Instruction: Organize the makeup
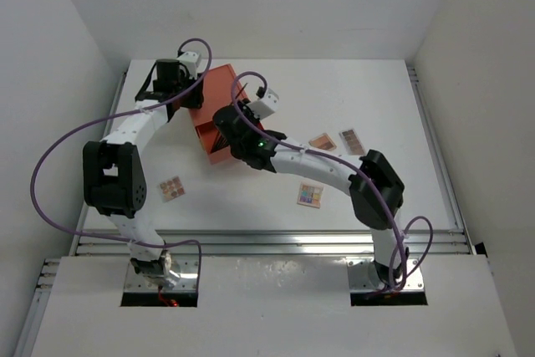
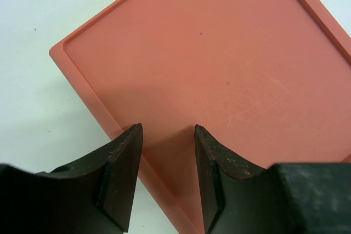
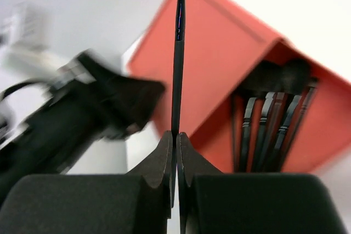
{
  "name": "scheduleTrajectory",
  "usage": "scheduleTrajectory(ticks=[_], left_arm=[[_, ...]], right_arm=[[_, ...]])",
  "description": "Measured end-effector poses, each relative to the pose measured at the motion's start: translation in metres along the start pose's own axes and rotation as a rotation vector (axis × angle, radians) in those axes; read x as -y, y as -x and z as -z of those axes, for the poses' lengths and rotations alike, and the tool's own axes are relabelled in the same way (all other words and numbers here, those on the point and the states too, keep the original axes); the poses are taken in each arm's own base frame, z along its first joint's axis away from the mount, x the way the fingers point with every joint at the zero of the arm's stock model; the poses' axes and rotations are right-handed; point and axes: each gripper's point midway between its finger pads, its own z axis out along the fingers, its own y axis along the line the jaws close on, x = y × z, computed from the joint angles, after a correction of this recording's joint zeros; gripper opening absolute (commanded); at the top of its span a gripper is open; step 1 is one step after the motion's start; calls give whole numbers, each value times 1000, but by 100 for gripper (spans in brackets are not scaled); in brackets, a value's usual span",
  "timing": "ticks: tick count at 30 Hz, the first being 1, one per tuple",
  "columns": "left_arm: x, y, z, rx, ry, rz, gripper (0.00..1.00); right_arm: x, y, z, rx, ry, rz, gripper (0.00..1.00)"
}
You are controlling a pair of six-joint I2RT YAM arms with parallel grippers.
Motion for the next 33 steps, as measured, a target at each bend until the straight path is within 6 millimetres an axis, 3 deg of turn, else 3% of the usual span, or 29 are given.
scheduleTrajectory(ticks=[3,9,10,14,18,20,23,27,31,33], left_arm=[[-2,0,1,-2,3,4,49],[-5,-1,2,-6,6,7,49],[-5,-1,2,-7,6,7,49],[-5,-1,2,-7,6,9,49],[-5,-1,2,-10,7,11,49],[-5,-1,3,-11,7,11,49],[-5,-1,3,-13,8,11,49],[-5,-1,3,-14,8,12,49],[-5,-2,3,-18,9,11,49],[-5,-2,4,-21,11,12,49]], right_arm=[[24,-6,-12,13,-91,-54,0],[50,-28,-27,-2,-185,-105,0],[52,-32,-29,-10,-194,-110,3],[66,-45,-33,-48,-234,-113,38],[71,-47,-34,-63,-243,-97,50],[68,-47,-37,-65,-218,-79,50],[61,-50,-38,-90,-132,36,37],[46,-55,-32,-124,80,357,18],[51,-44,6,-180,218,643,0],[51,-32,25,-195,261,724,0]])
